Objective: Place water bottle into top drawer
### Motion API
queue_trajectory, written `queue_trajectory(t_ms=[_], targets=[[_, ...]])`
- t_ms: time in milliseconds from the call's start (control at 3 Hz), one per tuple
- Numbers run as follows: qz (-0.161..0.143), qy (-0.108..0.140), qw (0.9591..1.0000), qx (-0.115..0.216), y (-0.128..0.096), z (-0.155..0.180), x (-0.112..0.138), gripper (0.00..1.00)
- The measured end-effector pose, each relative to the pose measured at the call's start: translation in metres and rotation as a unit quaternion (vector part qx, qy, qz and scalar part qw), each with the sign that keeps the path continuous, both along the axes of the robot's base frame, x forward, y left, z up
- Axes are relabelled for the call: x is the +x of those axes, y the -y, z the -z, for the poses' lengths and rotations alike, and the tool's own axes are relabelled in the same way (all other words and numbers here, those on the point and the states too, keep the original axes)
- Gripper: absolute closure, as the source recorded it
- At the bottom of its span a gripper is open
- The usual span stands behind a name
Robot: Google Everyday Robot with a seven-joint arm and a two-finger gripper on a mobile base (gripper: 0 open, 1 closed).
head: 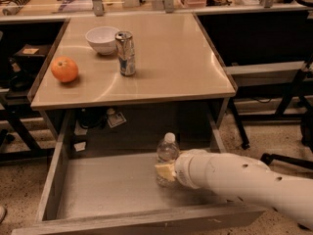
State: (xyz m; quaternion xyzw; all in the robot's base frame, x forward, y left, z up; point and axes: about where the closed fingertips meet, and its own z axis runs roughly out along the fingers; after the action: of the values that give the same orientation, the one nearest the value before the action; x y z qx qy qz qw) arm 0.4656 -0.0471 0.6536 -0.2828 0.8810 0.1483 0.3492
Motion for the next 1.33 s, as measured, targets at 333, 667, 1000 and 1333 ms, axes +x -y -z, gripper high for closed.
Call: queue_trajectory(t_ms=[333,667,1000,1333], targets=[[0.000,0.000,1.0000,0.000,0.0000,0.0001,0.0000,0.81],[0.000,0.000,1.0000,0.000,0.0000,0.0001,0.0000,0.58],[0.000,0.000,1.0000,0.000,0.0000,0.0001,0.0000,0.35],[0.000,0.000,1.0000,0.000,0.0000,0.0001,0.0000,0.11]])
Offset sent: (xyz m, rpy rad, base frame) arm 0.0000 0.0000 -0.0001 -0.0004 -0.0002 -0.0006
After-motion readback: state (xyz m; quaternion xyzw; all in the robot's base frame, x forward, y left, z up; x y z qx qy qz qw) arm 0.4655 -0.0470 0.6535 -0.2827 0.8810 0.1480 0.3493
